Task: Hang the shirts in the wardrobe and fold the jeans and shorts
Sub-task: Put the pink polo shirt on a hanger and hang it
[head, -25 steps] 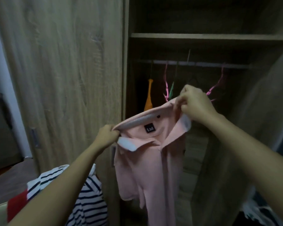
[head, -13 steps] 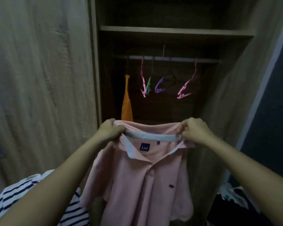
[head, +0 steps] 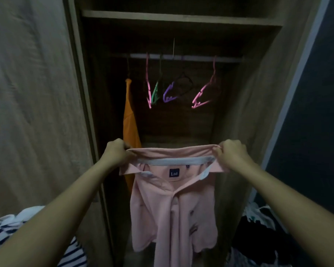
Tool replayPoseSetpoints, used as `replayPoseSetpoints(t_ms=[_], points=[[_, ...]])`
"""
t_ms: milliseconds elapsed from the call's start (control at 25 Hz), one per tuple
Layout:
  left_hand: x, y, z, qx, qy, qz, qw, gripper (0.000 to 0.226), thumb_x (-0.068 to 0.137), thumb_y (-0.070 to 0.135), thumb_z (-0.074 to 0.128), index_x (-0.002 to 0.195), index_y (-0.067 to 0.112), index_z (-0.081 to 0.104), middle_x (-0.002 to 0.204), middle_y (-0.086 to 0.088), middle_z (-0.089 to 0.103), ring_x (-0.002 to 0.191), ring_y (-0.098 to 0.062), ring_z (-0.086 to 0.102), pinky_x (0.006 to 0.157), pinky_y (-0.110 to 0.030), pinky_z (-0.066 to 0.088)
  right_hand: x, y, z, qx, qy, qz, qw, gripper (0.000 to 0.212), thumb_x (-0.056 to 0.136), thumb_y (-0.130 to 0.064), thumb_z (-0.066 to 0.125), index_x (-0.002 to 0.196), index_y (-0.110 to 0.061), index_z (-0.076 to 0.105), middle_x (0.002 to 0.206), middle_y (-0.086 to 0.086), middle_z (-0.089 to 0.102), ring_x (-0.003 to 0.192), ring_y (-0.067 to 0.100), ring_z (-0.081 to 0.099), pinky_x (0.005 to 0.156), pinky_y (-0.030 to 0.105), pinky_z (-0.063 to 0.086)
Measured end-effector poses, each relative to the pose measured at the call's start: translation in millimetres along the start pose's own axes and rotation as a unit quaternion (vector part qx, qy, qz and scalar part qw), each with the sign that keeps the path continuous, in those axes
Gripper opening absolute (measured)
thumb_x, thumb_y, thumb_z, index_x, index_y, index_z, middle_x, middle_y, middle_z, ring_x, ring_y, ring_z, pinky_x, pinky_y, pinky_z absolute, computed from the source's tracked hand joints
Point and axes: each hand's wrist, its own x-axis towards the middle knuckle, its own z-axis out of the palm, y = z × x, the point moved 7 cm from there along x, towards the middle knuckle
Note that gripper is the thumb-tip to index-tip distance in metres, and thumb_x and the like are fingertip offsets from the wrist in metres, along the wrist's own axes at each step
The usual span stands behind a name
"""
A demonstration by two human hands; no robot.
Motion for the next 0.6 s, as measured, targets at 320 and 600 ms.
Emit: replayPoseSetpoints(t_ms=[320, 600], points=[[11, -6, 62, -0.634, -0.136, -0.253, 0.718, 0.021, 0.095, -0.002, 0.039, 0.095, -0.004, 0.060, 0.077, -0.020, 0.068, 0.064, -0.027, 0.069, 0.058, -0.039, 0.057, -1, 25, 30, 0.604, -0.250, 0.241, 0.717, 0.020, 0.096, -0.007, 0.043, 0.086, 0.001, 0.059, 0.069, 0.014, 0.065, 0.052, 0.019, 0.067, 0.045, 0.029, 0.056], [34, 6, 52, -0.540, -0.157, -0.187, 0.805, 0.017, 0.085, 0.002, 0.051, 0.089, 0.008, 0.067, 0.081, -0.018, 0.064, 0.061, -0.027, 0.066, 0.054, -0.034, 0.059, 17, 33, 2, 0.576, -0.267, 0.226, 0.739, 0.033, 0.089, -0.016, 0.053, 0.066, 0.005, 0.066, 0.062, 0.017, 0.061, 0.045, 0.022, 0.062, 0.041, 0.029, 0.055]])
